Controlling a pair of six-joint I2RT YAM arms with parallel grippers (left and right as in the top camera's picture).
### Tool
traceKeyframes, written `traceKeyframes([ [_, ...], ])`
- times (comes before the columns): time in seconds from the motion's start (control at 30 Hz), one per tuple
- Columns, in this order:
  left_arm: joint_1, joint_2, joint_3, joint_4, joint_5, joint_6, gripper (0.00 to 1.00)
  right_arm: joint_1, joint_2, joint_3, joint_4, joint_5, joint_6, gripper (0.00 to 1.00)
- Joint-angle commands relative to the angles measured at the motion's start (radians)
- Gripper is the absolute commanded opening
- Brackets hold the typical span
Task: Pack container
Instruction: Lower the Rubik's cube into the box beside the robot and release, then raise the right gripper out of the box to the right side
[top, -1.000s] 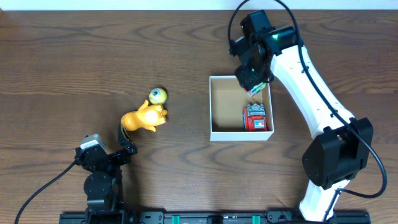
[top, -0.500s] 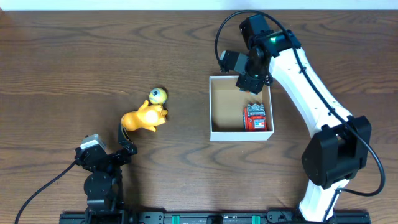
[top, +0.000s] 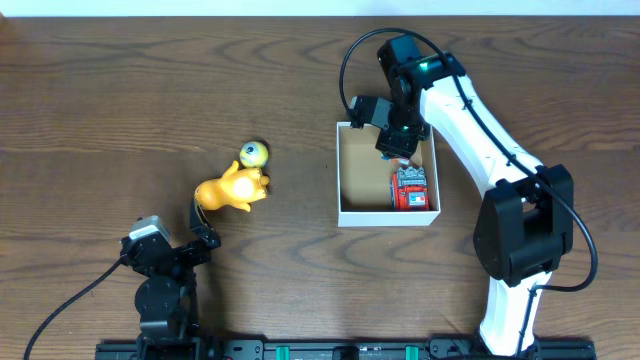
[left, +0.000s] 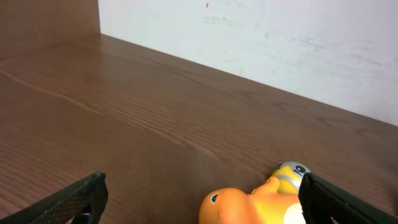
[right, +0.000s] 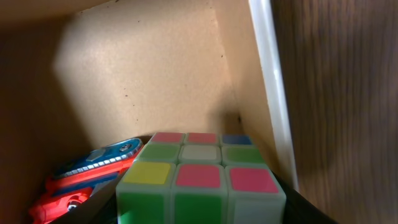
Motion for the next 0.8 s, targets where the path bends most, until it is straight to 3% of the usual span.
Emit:
traceKeyframes([
  [0.0,0.003,-0.005,-0.029,-0.007,-0.008,0.017,0.98,0.004,0.005,-0.002,0.000,-0.016,-0.016,0.66],
  [0.17,0.003,-0.005,-0.029,-0.007,-0.008,0.017,0.98,0.004,0.005,-0.002,0.000,-0.016,-0.016,0.86],
  [0.4,0.003,-0.005,-0.029,-0.007,-0.008,0.017,0.98,0.006,0.000,0.007,0.012,-0.016,0.064,0.88],
  [0.53,0.003,-0.005,-0.029,-0.007,-0.008,0.017,0.98,0.006,-0.013,0.083,0.010,-0.006,0.245,0.86],
  [0.77,0.003,-0.005,-0.029,-0.007,-0.008,0.017,0.98,-0.035,-0.070,0.272,-0.049,0.182,0.695,0.83],
])
